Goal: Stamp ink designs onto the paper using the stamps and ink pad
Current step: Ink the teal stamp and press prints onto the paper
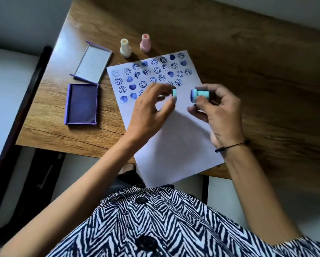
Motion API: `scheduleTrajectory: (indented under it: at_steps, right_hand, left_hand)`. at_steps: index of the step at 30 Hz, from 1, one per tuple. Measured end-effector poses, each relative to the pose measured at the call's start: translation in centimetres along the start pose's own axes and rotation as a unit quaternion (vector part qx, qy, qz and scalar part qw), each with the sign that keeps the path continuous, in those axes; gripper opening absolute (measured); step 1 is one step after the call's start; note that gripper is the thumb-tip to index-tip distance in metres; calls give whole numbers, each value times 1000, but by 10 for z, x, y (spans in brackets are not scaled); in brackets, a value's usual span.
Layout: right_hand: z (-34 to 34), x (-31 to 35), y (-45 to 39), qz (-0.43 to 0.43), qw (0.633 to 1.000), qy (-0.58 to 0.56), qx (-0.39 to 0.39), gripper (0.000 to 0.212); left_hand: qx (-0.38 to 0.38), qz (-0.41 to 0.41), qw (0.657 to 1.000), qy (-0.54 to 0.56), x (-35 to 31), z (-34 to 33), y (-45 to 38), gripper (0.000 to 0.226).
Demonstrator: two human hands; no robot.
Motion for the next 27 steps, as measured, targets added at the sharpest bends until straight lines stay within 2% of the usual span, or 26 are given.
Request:
scheduleTrajectory:
  at_steps: [3,7,12,22,25,27]
  right_hand:
    - [-22,7,5,13,998,-36,51,22]
    - [-32,19,6,44,997,8,57,18]
    - [-42,32,11,110,985,110,76,15]
    - [-68,37,5,136,975,135,113,17]
    - [-84,44,-21,141,962,186,145,18]
    - [-88,53,-52,169,943,260,121,13]
  left_hand:
    - [29,59,982,179,4,-2,6,18]
    - [32,63,967,246,-2,6,13,19]
    - [28,43,974,221,-13,15,20,23]
    - [-10,32,989,143,-14,39,27,20]
    - [-39,68,994,79,-3,57,15,21]
    - [-78,104,990,58,6,73,7,21]
Point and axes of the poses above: each hand's wrist, its own y-axis away from the middle knuckle, its own z-axis out of the back of the hand, x = y × z, the point moved 7 cm from there along -y, towards the middle knuckle, and after that the axes turned 11 degrees about x, right-handed, at the moved point
